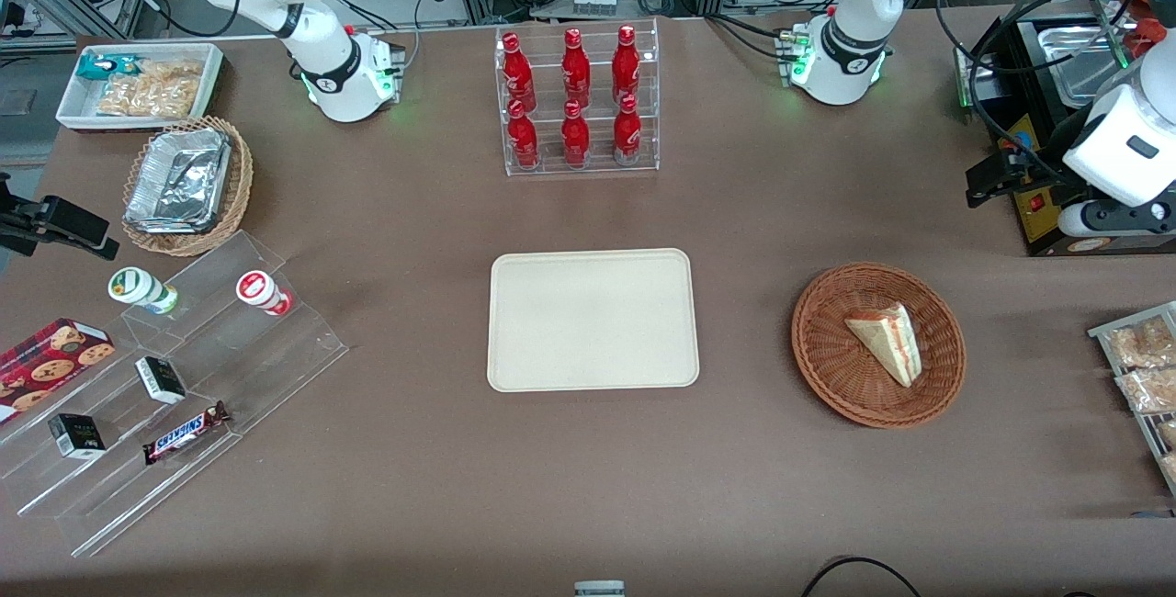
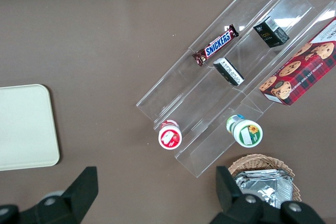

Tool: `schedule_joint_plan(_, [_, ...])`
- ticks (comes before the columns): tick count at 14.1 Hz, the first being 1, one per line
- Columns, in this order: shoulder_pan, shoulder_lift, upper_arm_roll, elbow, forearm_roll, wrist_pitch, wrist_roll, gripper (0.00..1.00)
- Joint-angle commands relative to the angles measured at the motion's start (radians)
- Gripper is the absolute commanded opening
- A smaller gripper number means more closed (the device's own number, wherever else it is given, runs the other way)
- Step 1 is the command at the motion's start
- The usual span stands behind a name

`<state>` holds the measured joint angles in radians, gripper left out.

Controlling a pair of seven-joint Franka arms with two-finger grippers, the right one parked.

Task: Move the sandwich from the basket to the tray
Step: 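Move the left gripper over the wrapped sandwich in the wicker basket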

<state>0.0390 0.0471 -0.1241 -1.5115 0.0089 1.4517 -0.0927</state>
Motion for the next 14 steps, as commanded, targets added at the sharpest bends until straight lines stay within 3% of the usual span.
schedule_joint_plan(1, [0.005, 0.019, -0.008, 0.03, 0.0, -0.028, 0.002, 1.0])
schedule_joint_plan(8, [0.005, 0.164, -0.008, -0.012, 0.009, 0.021, 0.013, 1.0])
schedule_joint_plan(14, [0.022, 0.2, -0.006, -0.245, 0.016, 0.324, 0.013, 1.0])
